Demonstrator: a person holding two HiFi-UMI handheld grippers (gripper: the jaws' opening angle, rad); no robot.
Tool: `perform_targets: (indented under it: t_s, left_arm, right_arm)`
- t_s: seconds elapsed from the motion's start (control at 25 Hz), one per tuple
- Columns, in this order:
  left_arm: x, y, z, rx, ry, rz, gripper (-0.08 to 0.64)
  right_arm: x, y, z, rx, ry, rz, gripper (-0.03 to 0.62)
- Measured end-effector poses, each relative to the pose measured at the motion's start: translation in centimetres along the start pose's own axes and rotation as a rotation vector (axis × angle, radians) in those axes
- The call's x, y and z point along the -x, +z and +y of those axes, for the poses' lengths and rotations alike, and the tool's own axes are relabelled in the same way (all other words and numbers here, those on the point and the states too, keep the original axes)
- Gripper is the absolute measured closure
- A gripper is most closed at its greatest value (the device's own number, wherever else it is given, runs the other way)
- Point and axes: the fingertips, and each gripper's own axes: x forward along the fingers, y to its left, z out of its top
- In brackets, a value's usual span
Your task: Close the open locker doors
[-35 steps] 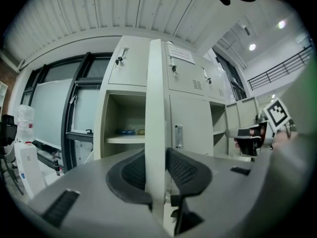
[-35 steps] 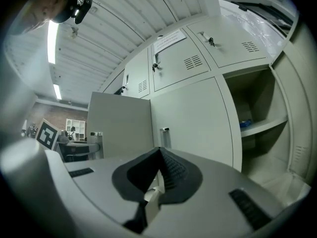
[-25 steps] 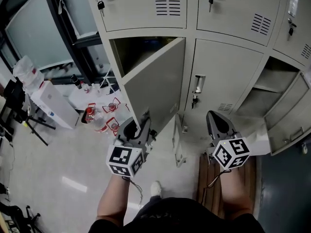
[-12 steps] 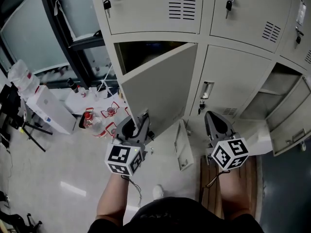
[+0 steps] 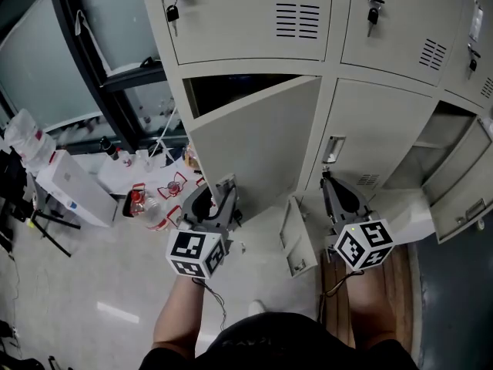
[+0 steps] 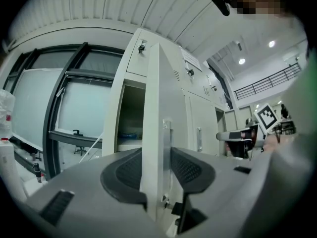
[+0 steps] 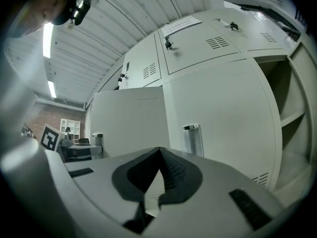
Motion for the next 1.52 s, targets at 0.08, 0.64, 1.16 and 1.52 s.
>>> perform_targets:
  t_s: [0.08, 0.64, 1.16, 1.52]
  left_arm:
    - [-0.3, 0.0, 0.6, -0.001, 0.001, -0.005, 0.4]
    - [-2.5, 0.1, 4.6, -0.013, 0.107, -0.016, 0.369]
    - [-4.9, 0.0, 8.0, -0.027, 0.25, -0.006, 0.365]
    - [-6.0, 0.0, 9.4, -0.047, 0.33, -0.006, 0.348]
  right_arm:
    - [-0.4, 0.1, 0.4, 0.004, -0.003, -0.002, 0.592]
    - [-1.8, -0.2, 1.0, 0.018, -0.034, 0.013, 0.592]
    - [-2.0, -1.5, 0.6, -0.008, -0.067, 0.029, 0.592]
    - [-2.2, -2.3, 0.4, -0.024, -0.078, 0.033, 0.592]
